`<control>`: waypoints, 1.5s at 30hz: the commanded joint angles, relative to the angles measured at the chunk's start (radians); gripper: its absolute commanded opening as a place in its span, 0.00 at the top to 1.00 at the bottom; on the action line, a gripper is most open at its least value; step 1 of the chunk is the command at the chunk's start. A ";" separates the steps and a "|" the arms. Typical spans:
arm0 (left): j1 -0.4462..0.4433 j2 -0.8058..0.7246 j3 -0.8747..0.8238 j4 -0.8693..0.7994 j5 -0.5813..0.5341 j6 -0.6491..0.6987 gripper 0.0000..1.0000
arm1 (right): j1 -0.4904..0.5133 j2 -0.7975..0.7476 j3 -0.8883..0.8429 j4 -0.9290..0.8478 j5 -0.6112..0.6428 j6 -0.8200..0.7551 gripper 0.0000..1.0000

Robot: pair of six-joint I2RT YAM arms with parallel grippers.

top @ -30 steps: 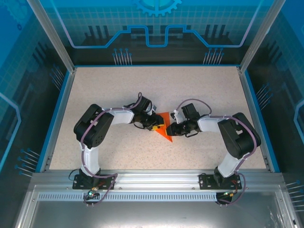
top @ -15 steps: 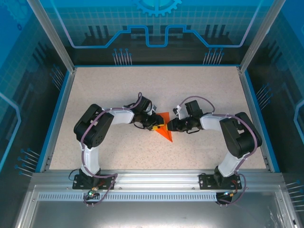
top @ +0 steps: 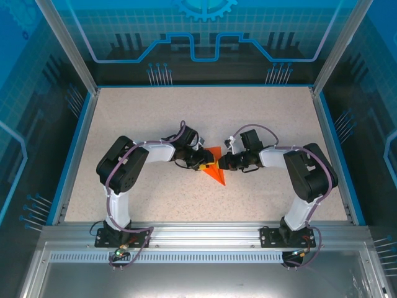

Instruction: Fold a paper plane with a square sheet of paper (fold left side to right side)

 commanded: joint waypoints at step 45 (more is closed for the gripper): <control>-0.003 -0.035 0.025 -0.085 -0.028 0.053 0.59 | -0.022 0.074 0.079 -0.217 0.197 -0.055 0.98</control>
